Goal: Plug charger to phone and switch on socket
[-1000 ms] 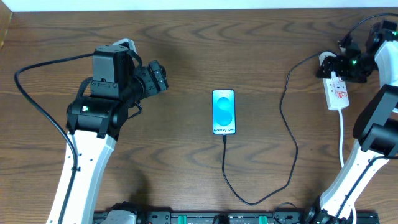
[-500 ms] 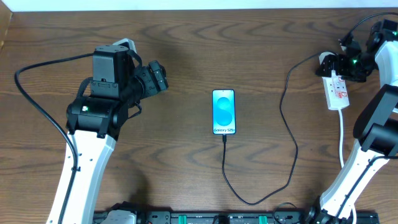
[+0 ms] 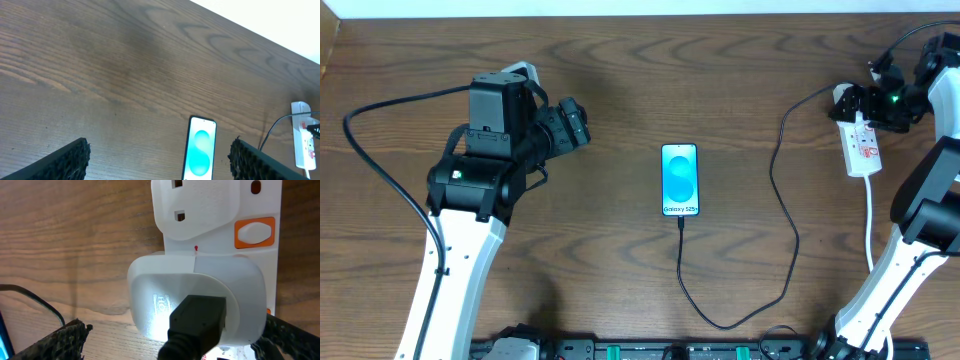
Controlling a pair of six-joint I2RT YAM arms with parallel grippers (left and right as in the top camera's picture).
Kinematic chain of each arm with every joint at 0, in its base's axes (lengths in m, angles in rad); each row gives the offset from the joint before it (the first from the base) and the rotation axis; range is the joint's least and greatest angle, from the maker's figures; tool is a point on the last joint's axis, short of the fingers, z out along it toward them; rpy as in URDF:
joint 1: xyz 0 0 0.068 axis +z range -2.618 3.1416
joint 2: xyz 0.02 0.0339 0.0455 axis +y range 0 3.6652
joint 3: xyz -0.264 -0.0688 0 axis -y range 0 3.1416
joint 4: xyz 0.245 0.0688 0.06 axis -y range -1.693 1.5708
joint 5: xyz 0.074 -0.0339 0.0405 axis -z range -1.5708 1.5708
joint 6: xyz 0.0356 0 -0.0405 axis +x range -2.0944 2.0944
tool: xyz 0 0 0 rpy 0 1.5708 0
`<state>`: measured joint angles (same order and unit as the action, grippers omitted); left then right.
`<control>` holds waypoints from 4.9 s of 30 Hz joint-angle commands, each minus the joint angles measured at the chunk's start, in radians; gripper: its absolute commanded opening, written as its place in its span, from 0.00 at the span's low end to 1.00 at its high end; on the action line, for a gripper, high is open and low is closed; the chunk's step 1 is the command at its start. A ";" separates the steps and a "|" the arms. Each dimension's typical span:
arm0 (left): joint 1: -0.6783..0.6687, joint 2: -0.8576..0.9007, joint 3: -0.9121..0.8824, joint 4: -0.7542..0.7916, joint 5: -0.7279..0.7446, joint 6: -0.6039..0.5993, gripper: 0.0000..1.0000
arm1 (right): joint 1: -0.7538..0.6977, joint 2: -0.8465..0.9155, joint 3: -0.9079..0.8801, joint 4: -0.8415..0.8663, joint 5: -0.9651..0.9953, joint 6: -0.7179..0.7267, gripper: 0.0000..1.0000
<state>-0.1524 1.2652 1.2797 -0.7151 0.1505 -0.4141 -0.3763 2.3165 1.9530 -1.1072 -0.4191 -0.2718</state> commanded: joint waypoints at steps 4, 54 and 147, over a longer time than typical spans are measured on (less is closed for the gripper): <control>0.002 -0.003 0.002 -0.003 -0.010 0.014 0.89 | 0.019 0.018 -0.036 -0.011 -0.104 0.013 0.99; 0.002 -0.003 0.002 -0.003 -0.010 0.014 0.89 | -0.074 -0.611 -0.048 -0.113 0.047 0.182 0.99; 0.076 -1.263 -1.276 1.140 -0.420 0.018 0.89 | -0.074 -0.609 -0.049 -0.113 0.047 0.182 0.99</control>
<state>-0.1036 0.0113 0.0055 0.4217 -0.2653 -0.4107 -0.4553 1.7111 1.9022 -1.2186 -0.3660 -0.1013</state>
